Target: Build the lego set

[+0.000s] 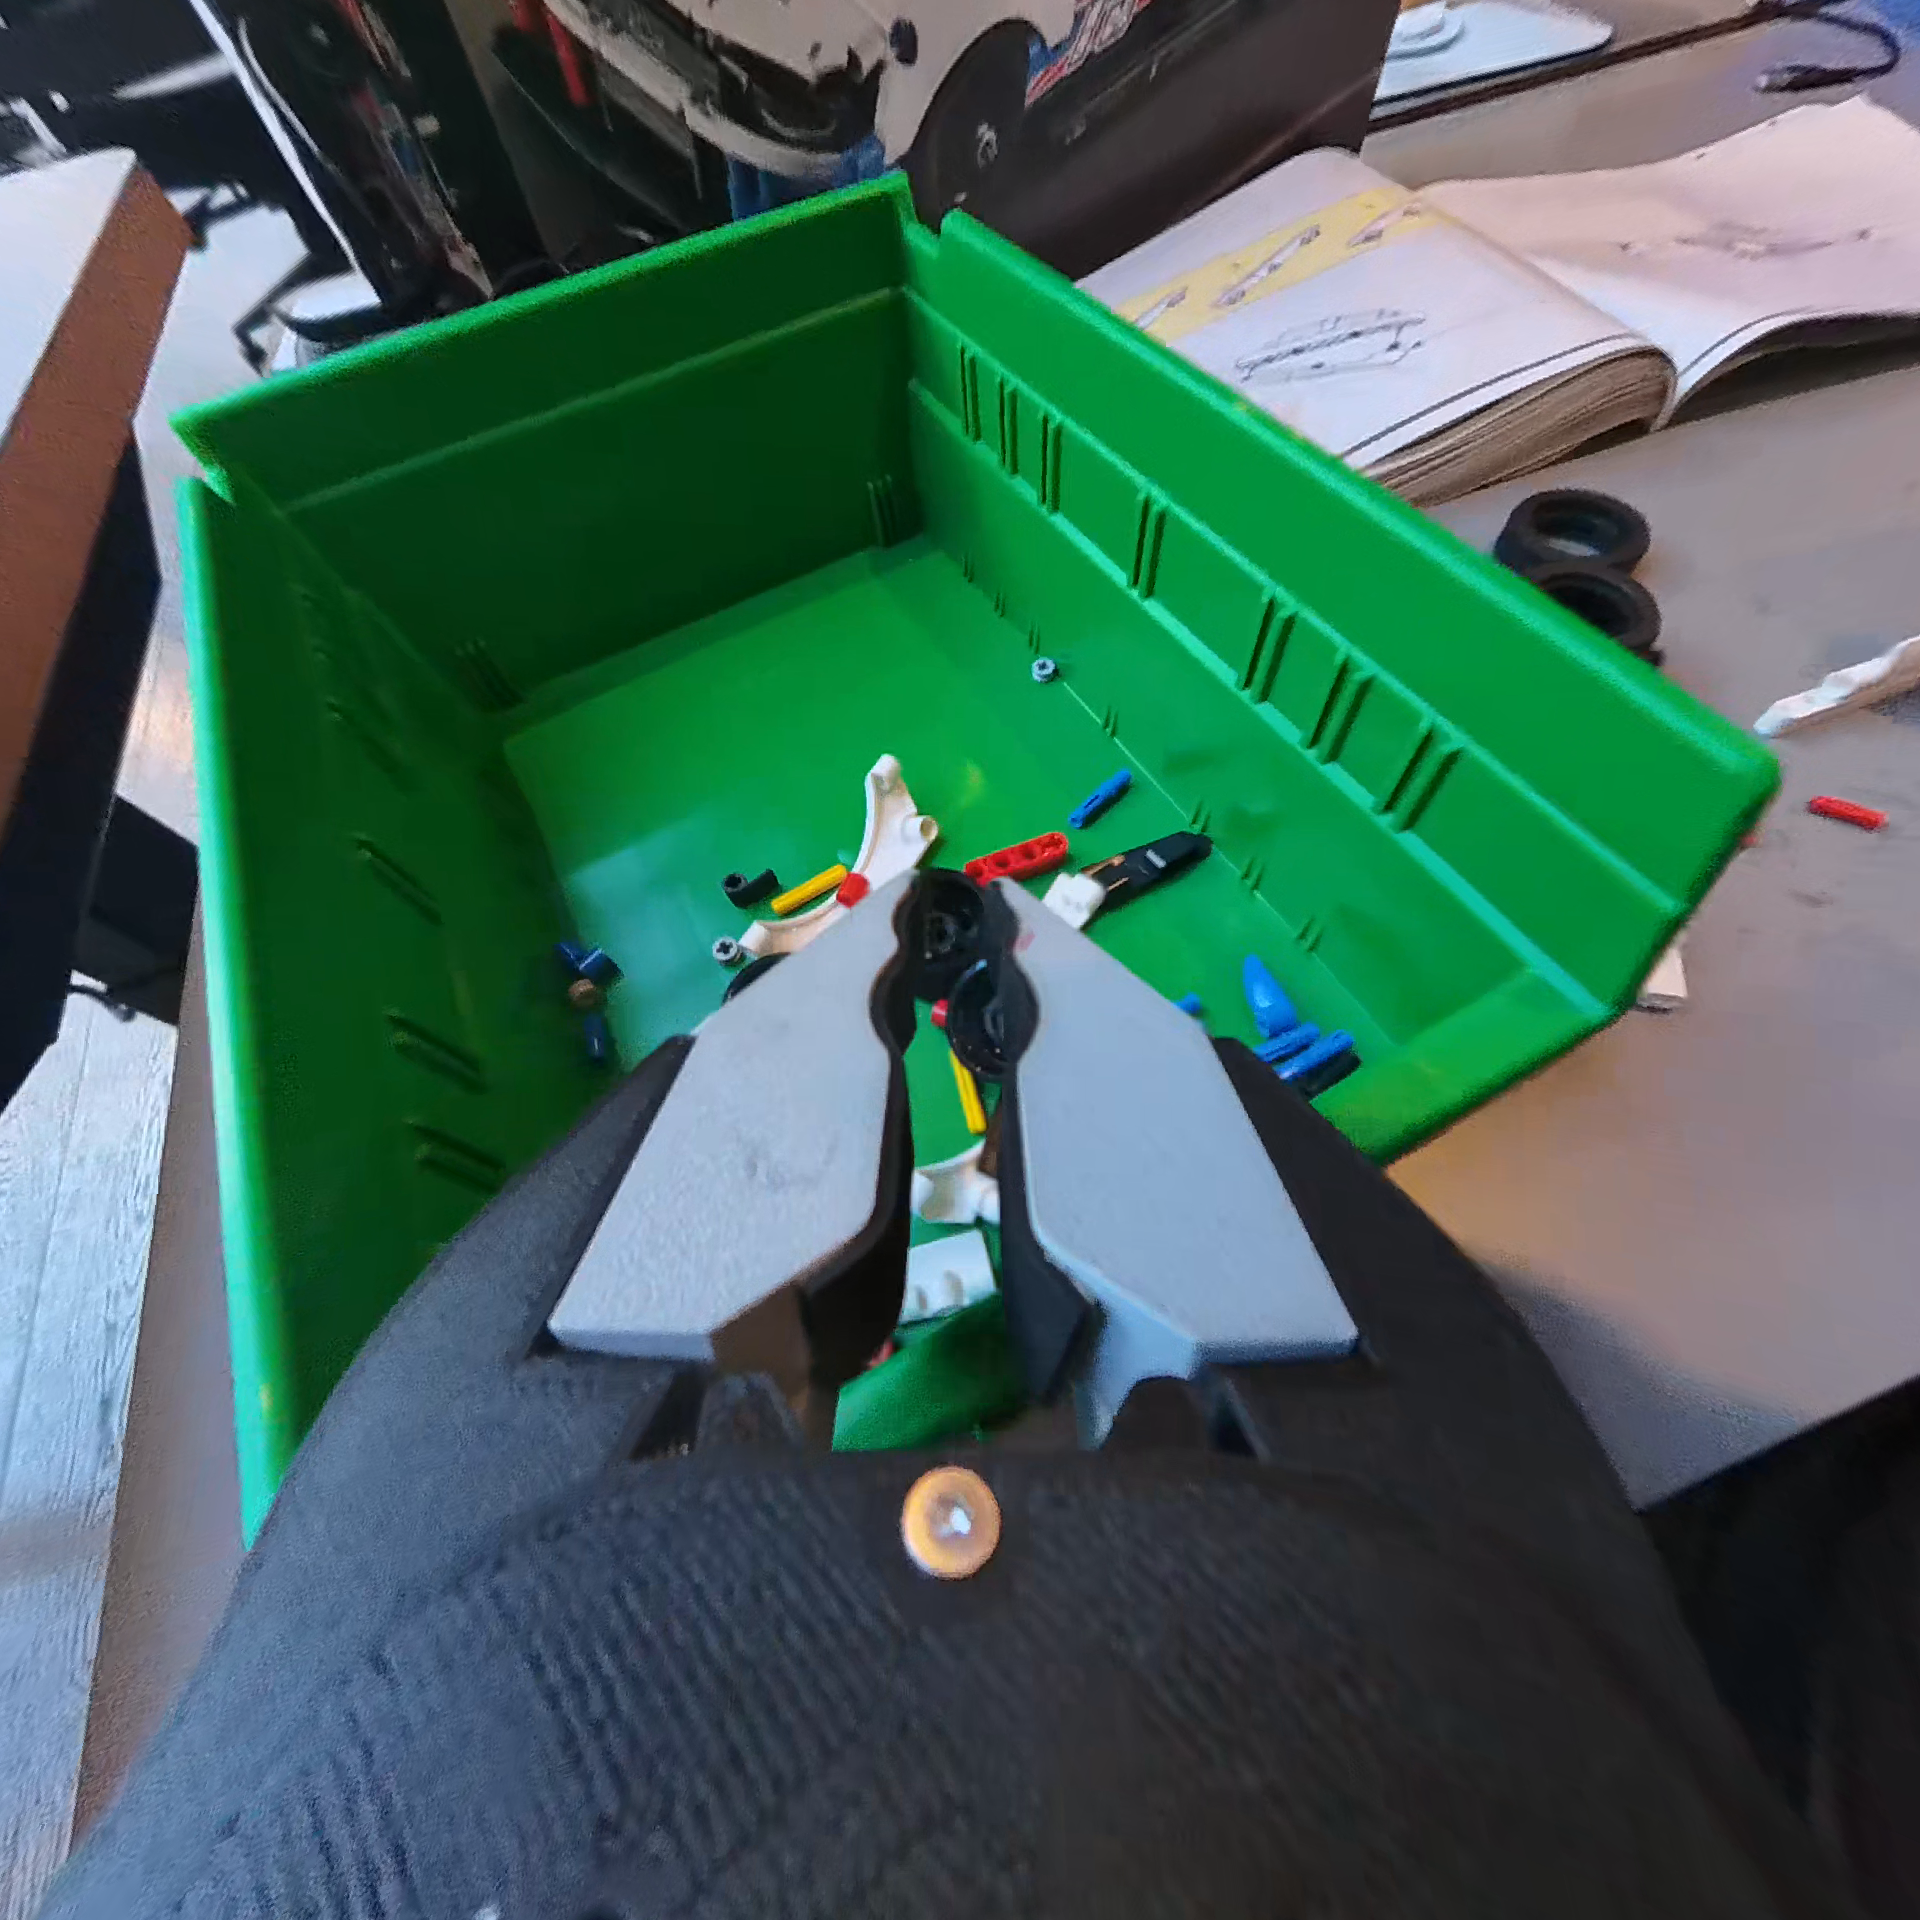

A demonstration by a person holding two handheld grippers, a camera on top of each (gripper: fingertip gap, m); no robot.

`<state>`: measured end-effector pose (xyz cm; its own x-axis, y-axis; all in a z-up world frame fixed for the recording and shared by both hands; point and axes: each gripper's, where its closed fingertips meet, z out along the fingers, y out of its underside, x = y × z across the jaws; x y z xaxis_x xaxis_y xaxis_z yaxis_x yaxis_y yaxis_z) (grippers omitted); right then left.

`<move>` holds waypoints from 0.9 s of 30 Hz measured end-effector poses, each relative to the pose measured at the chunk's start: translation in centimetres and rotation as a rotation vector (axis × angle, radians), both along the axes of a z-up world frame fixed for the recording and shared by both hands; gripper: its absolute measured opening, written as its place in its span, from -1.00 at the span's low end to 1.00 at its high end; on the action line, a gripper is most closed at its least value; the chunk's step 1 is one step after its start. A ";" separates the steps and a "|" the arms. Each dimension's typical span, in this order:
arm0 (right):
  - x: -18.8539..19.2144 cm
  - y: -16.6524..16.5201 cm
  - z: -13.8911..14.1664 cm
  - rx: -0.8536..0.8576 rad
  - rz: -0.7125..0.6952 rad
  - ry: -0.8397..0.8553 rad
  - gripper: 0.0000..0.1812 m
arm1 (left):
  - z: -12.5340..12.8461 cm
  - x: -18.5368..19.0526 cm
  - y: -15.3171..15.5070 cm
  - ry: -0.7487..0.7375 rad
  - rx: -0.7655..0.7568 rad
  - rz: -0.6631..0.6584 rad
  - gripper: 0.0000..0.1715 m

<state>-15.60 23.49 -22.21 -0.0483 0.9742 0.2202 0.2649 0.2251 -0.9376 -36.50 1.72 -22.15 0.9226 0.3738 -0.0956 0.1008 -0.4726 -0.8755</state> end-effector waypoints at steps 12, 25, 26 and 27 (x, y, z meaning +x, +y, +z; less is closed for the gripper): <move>-4.8 -3.6 -5.7 -0.157 0.196 -0.435 -0.84 | -0.5 -2.2 1.2 -0.054 0.057 -0.011 -0.86; -6.6 -3.3 -7.3 -0.026 0.219 -0.543 -0.92 | 0.2 -0.4 0.0 -0.038 0.071 -0.025 -0.88; -6.5 -3.3 -7.3 -0.031 0.220 -0.557 -0.92 | 0.2 -0.3 -0.1 -0.044 0.074 -0.027 -0.88; -6.3 -3.4 -7.3 -0.043 0.225 -0.572 -0.92 | 0.2 -0.1 -0.2 -0.049 0.078 -0.029 -0.88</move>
<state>-21.87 20.09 -29.47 -0.3524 0.9340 0.0597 0.6793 0.2991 -0.6701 -36.61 1.49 -21.99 0.9361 0.3512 -0.0214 0.1318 -0.4065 -0.9041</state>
